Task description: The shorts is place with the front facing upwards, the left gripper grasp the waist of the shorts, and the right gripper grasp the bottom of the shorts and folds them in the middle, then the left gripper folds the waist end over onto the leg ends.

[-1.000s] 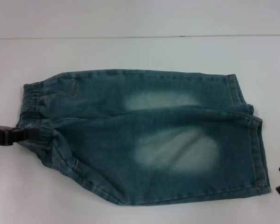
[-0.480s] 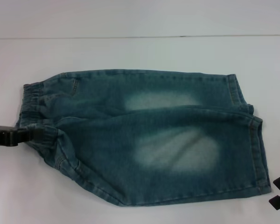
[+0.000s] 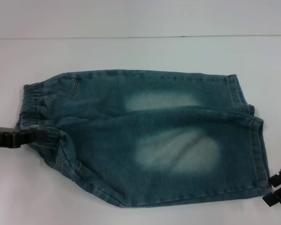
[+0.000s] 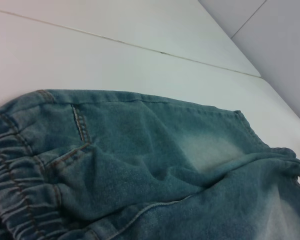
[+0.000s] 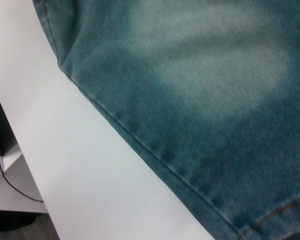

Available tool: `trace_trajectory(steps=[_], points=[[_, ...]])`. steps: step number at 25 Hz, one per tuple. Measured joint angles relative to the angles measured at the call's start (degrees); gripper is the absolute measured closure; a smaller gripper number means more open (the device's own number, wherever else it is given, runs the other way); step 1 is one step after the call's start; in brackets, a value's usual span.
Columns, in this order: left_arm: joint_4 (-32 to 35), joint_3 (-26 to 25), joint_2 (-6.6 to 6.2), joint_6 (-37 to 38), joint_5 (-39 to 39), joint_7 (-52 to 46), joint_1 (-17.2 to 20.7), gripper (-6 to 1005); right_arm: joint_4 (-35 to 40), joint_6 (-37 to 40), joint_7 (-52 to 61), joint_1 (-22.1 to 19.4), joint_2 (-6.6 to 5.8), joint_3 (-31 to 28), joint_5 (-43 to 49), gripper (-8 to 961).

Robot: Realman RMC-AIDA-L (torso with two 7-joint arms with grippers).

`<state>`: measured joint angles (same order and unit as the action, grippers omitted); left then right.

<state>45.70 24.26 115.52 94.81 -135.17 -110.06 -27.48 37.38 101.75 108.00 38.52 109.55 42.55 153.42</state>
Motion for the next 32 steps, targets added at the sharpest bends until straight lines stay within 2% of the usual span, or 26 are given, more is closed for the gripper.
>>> trace_trajectory(steps=[10,15,18,26,32], points=[[0.0,0.0,0.67,-0.09,-0.01,0.56,-0.1,969,-1.16,-3.01,-1.17,0.82,1.47,-0.12,-0.99,157],[0.0,0.0,0.86,-0.16,-0.01,0.63,-0.13,968,-1.17,-3.34,-2.05,1.07,1.91,-0.14,-1.03,391],[-0.01,0.0,0.88,-0.11,-0.01,0.63,-0.08,968,-1.17,-3.4,-2.43,1.1,1.91,0.1,-1.03,632],[-0.52,0.12,0.76,0.46,-0.01,0.58,-0.45,966,-1.17,-3.33,-3.1,1.3,1.89,0.16,-1.03,799],[-0.53,-0.06,-0.04,1.48,2.31,-0.71,-0.55,965,-1.17,-3.27,-4.86,0.89,1.37,-2.49,-2.7,890]])
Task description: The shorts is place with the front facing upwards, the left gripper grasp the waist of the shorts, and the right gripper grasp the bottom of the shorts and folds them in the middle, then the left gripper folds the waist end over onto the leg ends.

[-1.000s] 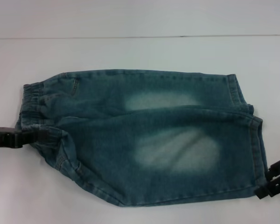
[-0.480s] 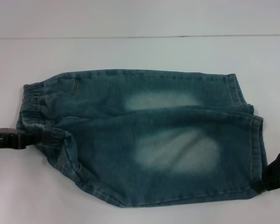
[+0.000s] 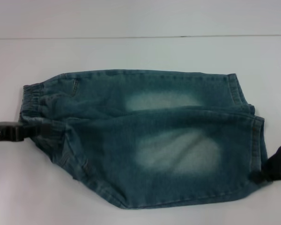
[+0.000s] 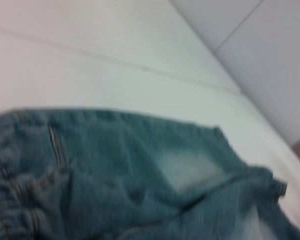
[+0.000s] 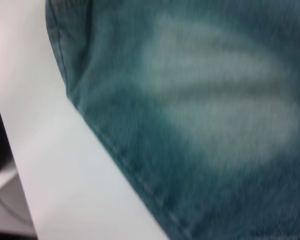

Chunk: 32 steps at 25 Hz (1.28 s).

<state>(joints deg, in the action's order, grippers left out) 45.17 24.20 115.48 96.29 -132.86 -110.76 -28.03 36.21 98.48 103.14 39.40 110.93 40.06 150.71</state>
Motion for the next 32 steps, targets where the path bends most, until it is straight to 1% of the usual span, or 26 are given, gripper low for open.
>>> trace_trajectory(steps=[2,4,7,9,11,14,15,17,19,22,23,25,28,30,32], points=[[0.02,-0.53,-0.5,0.24,2.08,-0.55,0.23,965,0.0,-0.03,-1.12,-0.47,-0.39,-2.3,-1.96,909],[0.02,-1.75,-0.85,0.08,3.06,-0.72,0.33,965,-0.14,-0.55,-2.06,-1.04,-0.72,-4.9,-4.65,909],[-0.1,-5.0,-1.25,-1.17,3.63,-0.98,0.11,964,-1.01,-2.04,-3.44,-1.89,-0.87,-7.9,-8.97,908],[-0.12,-6.86,-1.09,-2.8,3.85,-1.31,0.03,964,-2.22,-3.99,-4.5,-2.57,-0.82,-9.71,-12.32,908],[-0.14,-8.5,-0.67,-4.83,4.8,-1.54,-0.01,964,-3.81,-6.55,-5.68,-3.41,-0.78,-11.03,-16.13,909],[-0.16,-9.4,0.06,-7.46,7.13,-1.52,0.09,963,-6.45,-10.57,-6.89,-4.21,-0.76,-11.67,-20.87,909],[-0.17,-9.51,0.32,-8.47,8.07,-1.45,0.17,963,-7.2,-12.15,-7.18,-4.41,-0.59,-11.76,-22.48,908],[-0.19,-9.54,0.97,-10.72,9.34,-1.28,0.27,963,-8.0,-15.4,-7.78,-4.83,0.22,-11.84,-25.75,908],[-0.28,-9.4,1.87,-14.01,10.09,-1.15,0.23,963,-8.33,-19.19,-8.89,-5.22,1.38,-11.87,-29.45,908],[-0.51,-8.93,2.56,-16.81,10.19,-0.9,-0.16,962,-9.4,-24.89,-11.42,-5.23,3.02,-11.88,-34.55,908],[-0.74,-8.52,3.06,-18.7,10.21,-0.5,-0.5,962,-9.84,-26.98,-12.43,-5.08,3.5,-11.83,-35.85,908],[-0.81,-8.39,3.49,-19.87,10.22,-0.2,-0.76,962,-10.41,-31.03,-14.12,-4.48,4.47,-11.69,-37.29,909],[-0.85,-8.3,4.38,-22.49,10.69,0.35,-1.29,961,-10.53,-37.62,-16.55,-3.37,6.3,-11.8,-38.66,909],[-0.89,-8.29,4.83,-24.84,11.74,0.55,-1.47,961,-10.97,-40.75,-18.52,-2.9,7.21,-11.84,-40.22,909],[-0.93,-8.27,5.25,-26.96,12.74,0.87,-1.54,961,-11.81,-43.06,-20.95,-2.5,7.75,-11.79,-42.51,909]])
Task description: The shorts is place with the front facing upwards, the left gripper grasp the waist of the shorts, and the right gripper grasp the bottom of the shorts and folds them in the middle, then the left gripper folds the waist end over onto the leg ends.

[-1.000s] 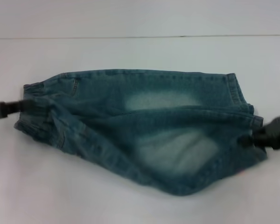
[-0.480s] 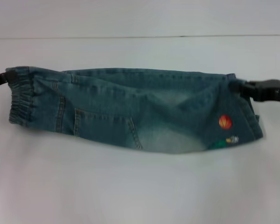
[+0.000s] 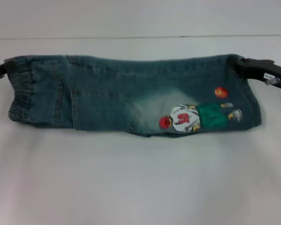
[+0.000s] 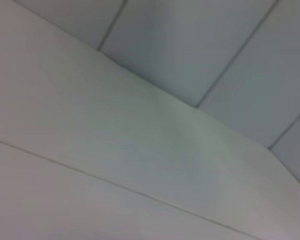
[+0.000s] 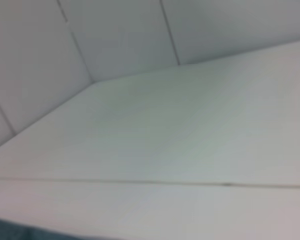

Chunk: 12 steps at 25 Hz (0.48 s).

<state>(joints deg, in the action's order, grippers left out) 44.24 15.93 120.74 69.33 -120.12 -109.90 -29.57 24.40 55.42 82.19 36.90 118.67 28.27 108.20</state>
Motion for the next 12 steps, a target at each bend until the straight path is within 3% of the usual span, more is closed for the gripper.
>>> trace_trajectory(steps=[12], points=[[-4.4,5.91,-0.16,-9.12,1.21,2.12,-0.78,959,-4.55,-7.9,-10.31,1.72,0.85,0.64,-7.96,908]])
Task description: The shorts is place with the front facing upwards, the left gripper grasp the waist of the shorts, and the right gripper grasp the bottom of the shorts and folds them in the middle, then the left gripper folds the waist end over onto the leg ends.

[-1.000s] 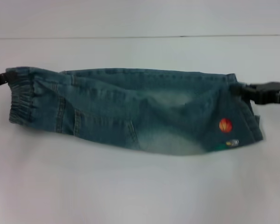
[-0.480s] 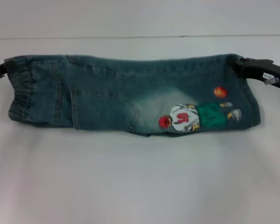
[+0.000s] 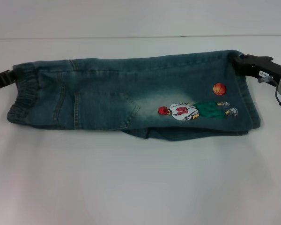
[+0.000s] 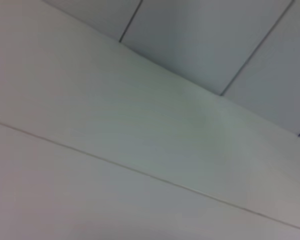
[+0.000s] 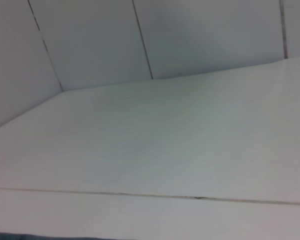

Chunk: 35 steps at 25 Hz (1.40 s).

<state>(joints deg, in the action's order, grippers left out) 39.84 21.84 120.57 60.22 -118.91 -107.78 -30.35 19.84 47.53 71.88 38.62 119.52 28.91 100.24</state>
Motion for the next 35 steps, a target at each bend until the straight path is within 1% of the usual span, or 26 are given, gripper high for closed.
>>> trace_trajectory(steps=[5,7,8,12,16,18,21,24,27,28,32,35], points=[[0.12,3.44,0.03,-1.12,-0.09,-0.23,-0.47,958,-0.58,-1.8,0.58,0.58,-0.03,3.09,0.11,909],[0.27,4.07,0.19,-1.59,-0.11,-0.64,-0.55,958,-0.65,-2.27,1.2,0.72,-0.05,4.21,0.12,909],[0.29,4.26,0.22,-1.8,-0.17,-0.7,-0.57,958,-0.67,-2.47,1.38,0.75,-0.06,4.62,0.12,891],[0.01,5.73,-0.22,-2.22,-0.61,-1.66,-0.62,854,-0.82,-2.86,1.79,0.8,-0.09,5.33,0.12,818],[-0.17,6.14,-0.98,-2.52,-1.72,-2.83,-0.46,751,-0.86,-2.73,1.92,0.49,-0.09,5.38,-0.02,663],[-0.46,6.21,-1.59,-2.71,-2.9,-3.84,-0.56,671,-0.86,-2.6,1.96,0.37,-0.09,5.4,-0.19,585],[-0.73,6.56,-2.49,-2.66,-4.65,-5.88,-0.66,551,-0.86,-2.48,2.48,0.16,-0.17,5.48,-0.17,437],[-0.8,7.53,-3.6,-1.97,-5.84,-8.09,-0.51,429,-0.75,-2.38,3.86,-0.21,-0.57,6.14,0.35,291],[-0.63,8.43,-4.11,-0.88,-5.97,-9.06,-0.04,308,0.2,-1.28,8.26,-0.67,-1.24,8.06,2.69,152],[-0.63,8.43,-4.11,-0.88,-5.97,-9.06,-0.04,264,0.74,-0.52,10.37,-0.78,-1.59,8.78,3.82,105],[-0.24,8.42,-4.52,1.66,-5.99,-9.29,0.07,88,2.91,2.84,16.88,-1.33,-2.9,10.15,7.26,68],[0.73,8.33,-5.29,5.66,-5.99,-10.16,0.39,70,7.0,7.94,20.11,-3.45,-3.68,9.9,8.05,40]])
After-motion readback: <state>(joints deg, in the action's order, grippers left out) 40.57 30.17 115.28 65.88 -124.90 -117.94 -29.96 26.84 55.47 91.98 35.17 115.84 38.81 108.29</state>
